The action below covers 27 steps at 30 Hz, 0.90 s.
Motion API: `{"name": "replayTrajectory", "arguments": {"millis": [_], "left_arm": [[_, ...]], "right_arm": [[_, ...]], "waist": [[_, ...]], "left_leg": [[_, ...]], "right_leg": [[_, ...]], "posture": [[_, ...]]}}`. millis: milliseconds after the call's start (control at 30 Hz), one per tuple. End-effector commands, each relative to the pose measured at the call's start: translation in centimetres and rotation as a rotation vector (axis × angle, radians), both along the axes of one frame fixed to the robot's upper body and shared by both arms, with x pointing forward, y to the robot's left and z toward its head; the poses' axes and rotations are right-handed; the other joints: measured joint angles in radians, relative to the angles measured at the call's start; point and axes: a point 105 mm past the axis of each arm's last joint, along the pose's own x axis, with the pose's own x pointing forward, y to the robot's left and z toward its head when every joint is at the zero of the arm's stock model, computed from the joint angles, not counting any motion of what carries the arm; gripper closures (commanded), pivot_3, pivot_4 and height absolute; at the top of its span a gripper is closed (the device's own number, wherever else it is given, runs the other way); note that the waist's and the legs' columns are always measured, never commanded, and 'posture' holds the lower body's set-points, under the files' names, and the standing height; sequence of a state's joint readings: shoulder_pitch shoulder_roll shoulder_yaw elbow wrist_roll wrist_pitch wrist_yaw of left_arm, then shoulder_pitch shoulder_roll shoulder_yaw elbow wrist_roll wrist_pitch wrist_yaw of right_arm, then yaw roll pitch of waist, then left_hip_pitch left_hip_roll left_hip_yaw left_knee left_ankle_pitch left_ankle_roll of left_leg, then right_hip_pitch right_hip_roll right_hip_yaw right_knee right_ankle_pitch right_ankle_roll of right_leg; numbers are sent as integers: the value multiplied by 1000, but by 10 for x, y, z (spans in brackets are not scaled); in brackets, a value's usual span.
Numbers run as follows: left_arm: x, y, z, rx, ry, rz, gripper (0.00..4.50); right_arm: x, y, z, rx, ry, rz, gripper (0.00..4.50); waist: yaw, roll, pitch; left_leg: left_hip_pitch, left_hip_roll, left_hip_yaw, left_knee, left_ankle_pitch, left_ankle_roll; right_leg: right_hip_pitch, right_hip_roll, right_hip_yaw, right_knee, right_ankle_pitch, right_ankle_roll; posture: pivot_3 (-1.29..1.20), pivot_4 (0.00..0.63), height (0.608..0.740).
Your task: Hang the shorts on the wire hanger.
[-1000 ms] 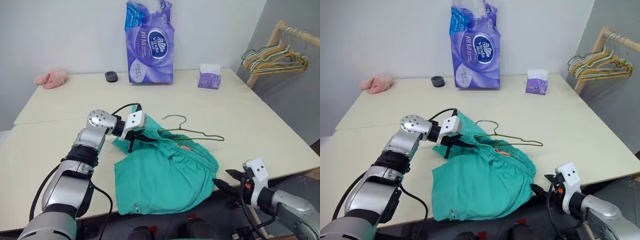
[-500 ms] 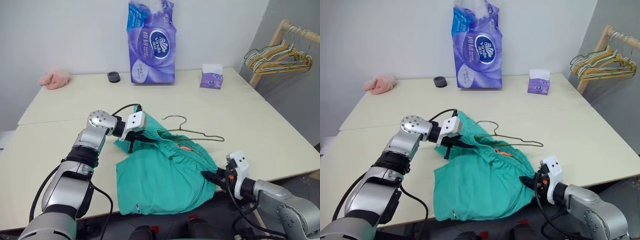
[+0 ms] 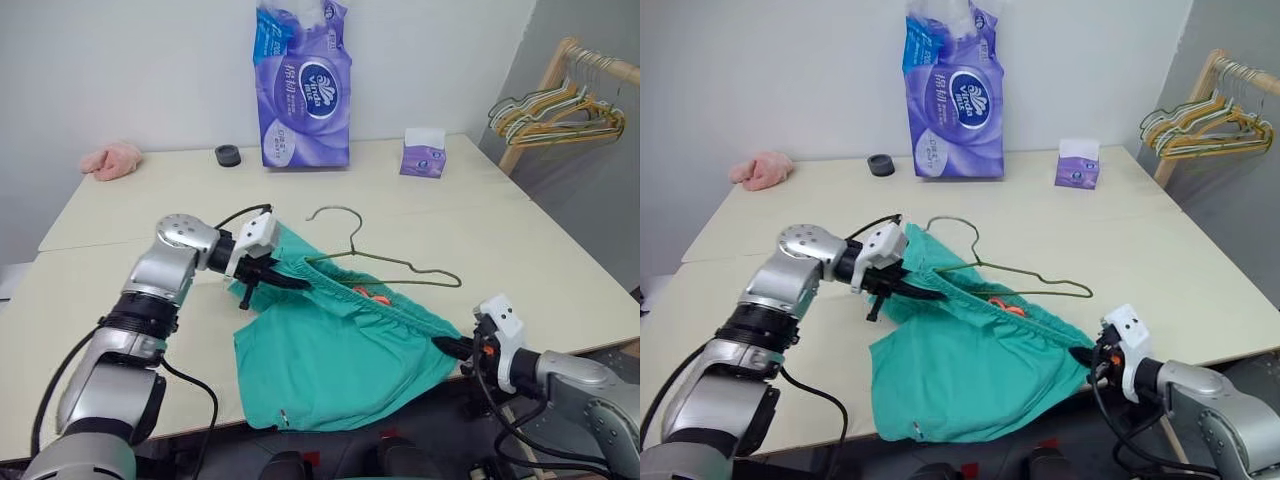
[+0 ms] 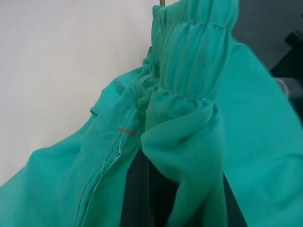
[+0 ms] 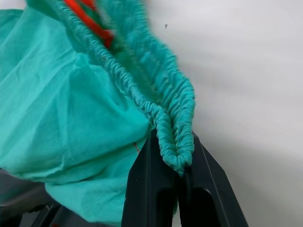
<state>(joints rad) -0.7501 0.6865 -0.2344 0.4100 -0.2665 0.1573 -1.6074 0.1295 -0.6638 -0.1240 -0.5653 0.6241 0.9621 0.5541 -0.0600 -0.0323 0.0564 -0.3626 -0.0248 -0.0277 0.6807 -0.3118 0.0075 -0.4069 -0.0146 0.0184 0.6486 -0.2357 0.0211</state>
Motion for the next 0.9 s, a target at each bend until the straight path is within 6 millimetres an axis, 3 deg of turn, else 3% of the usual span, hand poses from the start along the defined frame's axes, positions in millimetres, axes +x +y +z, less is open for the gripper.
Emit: {"name": "replayTrajectory", "arguments": {"millis": [33, 333, 700, 900], "left_arm": [[-6, 2, 14, 6, -17, -25, 4500], [-10, 15, -12, 193, 16, -41, 4500], [5, 19, -28, 302, -79, -13, 4500], [11, -12, -29, 259, -186, -18, 4500]], "right_arm": [[6, -12, 8, -22, -32, -25, 4486], [7, -9, 17, -43, -61, 27, 4486], [-2, 3, 29, -111, -101, 164, 4486], [14, 10, 57, -269, -209, 317, 4486]], "waist": [[2, 1, 0], [3, 1, 0], [2, 3, 1], [2, 4, 1]], "left_leg": [[0, 0, 0, 0, 0, 0], [0, 0, 0, 0, 0, 0], [0, 0, 1, 0, 0, 0], [0, 0, 1, 1, 0, 0]], "right_leg": [[0, 0, 0, 0, 0, 0], [0, 1, 1, 0, 0, 0], [0, 1, 1, -1, 0, 0], [1, 1, 1, -1, 0, 1]], "posture": [[-139, 42, 740], [-152, 42, 740], [-157, 47, 740], [-172, 44, 740]]}}
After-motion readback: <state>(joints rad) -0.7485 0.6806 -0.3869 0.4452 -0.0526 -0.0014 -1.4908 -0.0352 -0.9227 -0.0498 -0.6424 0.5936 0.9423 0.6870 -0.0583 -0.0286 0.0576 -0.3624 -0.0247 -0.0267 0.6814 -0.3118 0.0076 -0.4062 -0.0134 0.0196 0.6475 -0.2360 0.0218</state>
